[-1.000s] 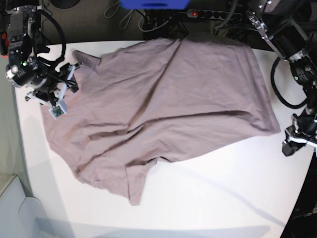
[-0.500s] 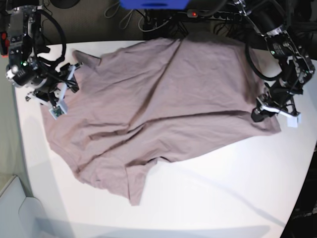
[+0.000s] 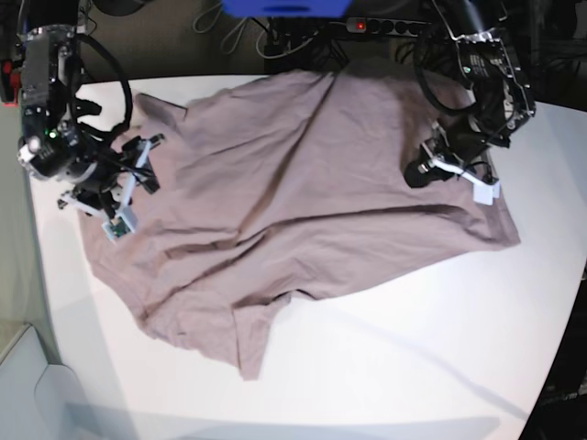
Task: Layout the t-shirt on the table in an organized manner, then fold the t-shirt properly
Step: 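Move the left gripper inward over the shirt and pinch the fabric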
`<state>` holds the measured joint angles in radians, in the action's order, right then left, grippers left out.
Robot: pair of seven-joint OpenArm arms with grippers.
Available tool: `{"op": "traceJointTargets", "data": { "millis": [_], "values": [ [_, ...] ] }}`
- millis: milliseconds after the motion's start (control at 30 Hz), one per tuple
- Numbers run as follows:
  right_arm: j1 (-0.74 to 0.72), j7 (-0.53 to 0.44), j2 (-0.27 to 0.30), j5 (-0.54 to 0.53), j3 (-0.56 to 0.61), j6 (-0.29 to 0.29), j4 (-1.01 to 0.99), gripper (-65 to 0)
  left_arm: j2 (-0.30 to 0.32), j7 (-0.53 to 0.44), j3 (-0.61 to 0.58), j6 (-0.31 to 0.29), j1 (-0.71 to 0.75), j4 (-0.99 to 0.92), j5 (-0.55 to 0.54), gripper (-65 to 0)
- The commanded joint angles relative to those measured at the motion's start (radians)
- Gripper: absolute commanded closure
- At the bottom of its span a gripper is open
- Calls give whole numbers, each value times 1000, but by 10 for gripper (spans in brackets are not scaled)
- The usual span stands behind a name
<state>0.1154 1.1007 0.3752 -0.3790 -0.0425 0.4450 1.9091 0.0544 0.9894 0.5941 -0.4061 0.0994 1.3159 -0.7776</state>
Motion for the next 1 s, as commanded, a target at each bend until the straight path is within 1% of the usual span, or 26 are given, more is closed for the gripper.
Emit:
{"op": "traceJointTargets", "data": {
  "millis": [0,100,200,300,400,500,600,700,833,900,967],
  "values": [
    [-24,-17,14,-5,3,5,14,-302,14,26,-3,25,18,-17,77,-133],
    [-59,-17,11,-5,54,5,14,-303,15,36,-4,25,52,-20,68,-133],
    [-108,-17,-17,-5,120,5,14,-303,9,56,-13,25,90,-8,68,-133],
    [-156,-17,-46,-5,186,5,-12,-304,-8,73,-75,25,121,-5,68,-133],
    [-205,-17,-80,-5,226,5,-99,-304,-14,75,-124,23,144,-3,65,-133],
    [-237,-17,-111,-5,243,5,-193,-303,-14,81,-207,23,173,37,65,-133],
    [-254,-20,-132,-5,243,5,-236,-303,-15,79,-263,26,207,115,65,-133],
    [-257,-23,-143,-5,244,5,-240,-303,-15,81,-288,28,228,192,65,-133],
    [-274,-21,-140,-5,257,5,-244,-303,-15,87,-290,25,236,261,65,-133],
    [-274,-21,-140,-5,257,5,-244,-303,-15,122,-288,23,236,287,62,-133],
    [-274,-23,-138,-5,257,5,-244,-303,-15,153,-288,23,234,331,19,-133]
  ]
}}
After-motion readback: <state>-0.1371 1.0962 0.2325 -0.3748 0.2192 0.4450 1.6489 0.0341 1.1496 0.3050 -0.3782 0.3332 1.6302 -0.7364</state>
